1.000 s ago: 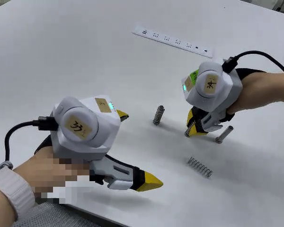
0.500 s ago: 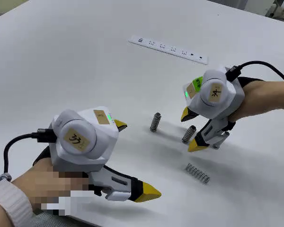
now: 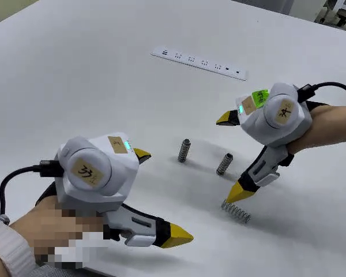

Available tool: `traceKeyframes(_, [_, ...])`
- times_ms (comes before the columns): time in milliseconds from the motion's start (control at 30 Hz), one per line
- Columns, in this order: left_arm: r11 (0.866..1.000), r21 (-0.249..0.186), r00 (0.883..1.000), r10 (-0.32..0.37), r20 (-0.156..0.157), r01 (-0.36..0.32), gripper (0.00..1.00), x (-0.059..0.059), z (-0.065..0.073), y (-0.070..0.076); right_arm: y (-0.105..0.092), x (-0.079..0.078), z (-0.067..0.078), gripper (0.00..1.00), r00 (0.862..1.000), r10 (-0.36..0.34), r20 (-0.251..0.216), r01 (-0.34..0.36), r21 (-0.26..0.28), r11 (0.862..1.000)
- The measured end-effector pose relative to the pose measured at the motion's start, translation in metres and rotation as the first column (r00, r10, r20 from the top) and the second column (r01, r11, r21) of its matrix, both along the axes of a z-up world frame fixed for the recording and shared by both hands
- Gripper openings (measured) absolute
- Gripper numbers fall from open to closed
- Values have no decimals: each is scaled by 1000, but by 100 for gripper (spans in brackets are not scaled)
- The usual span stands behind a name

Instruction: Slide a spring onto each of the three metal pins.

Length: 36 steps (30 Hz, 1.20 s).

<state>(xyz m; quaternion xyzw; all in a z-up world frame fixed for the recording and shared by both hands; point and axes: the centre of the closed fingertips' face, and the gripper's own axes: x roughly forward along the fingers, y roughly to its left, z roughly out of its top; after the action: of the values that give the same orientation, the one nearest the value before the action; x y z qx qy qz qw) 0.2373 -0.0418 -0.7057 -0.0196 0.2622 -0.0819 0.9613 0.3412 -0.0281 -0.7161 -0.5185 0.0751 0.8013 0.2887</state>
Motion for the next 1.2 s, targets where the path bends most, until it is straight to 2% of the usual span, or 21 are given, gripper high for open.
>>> traceKeyframes(33, [1000, 0, 1000, 1, 2, -1, 100, 0, 0, 0, 0, -1, 1, 99, 1000, -9, -22, 9, 4, 1000])
traceKeyframes(133, [1000, -2, 1000, 4, 6, -4, 100, 0, 1, 1, -2, 0, 4, 99, 998, -38, -41, 39, 11, 999])
traceKeyframes(167, [1000, -2, 1000, 5, 8, -5, 100, 0, 2, 1, -2, -1, 5, 99, 998, -38, -57, 40, 24, 999])
traceKeyframes(233, [1000, 5, 1000, 7, 19, -8, 98, 2, 3, 2, -4, -4, 7, 99, 990, -91, -108, 93, 12, 996])
traceKeyframes(300, [1000, 2, 999, 20, 29, -20, 97, 3, 5, 5, -4, -5, 11, 99, 989, -84, -119, 89, 39, 995])
traceKeyframes(400, [1000, -10, 999, 26, 38, -25, 99, 3, 6, 5, -3, -6, 17, 99, 983, -113, -148, 123, 60, 991])
traceKeyframes(600, [1000, -3, 1000, 12, 11, -12, 98, 1, 0, 2, -10, -4, 28, 99, 970, -162, -182, 181, 88, 980])
traceKeyframes(667, [1000, 2, 1000, 6, 1, -6, 98, 2, -2, 0, -14, 0, 30, 99, 962, -182, -203, 205, 96, 974])
traceKeyframes(800, [1000, 1, 1000, 2, -3, -2, 98, 2, -2, -1, -26, 6, 33, 99, 953, -220, -206, 246, 109, 963])
traceKeyframes(867, [1000, -6, 1000, 2, -9, -2, 98, 2, -5, 0, -33, 10, 34, 99, 941, -257, -221, 284, 98, 954])
traceKeyframes(933, [1000, -5, 1000, 0, -18, -1, 98, 1, -6, -1, -36, 10, 37, 99, 937, -264, -228, 296, 122, 947])
traceKeyframes(967, [1000, -5, 1000, 0, -21, 0, 98, 0, -6, -1, -41, 12, 37, 99, 931, -282, -231, 314, 116, 942])
traceKeyframes(1133, [1000, -12, 1000, 7, -20, -7, 98, 0, -7, 0, -54, 15, 40, 99, 914, -319, -251, 359, 130, 924])
traceKeyframes(1200, [1000, -13, 1000, 10, -19, -10, 98, 1, -7, 0, -58, 18, 41, 99, 902, -339, -266, 383, 135, 914])
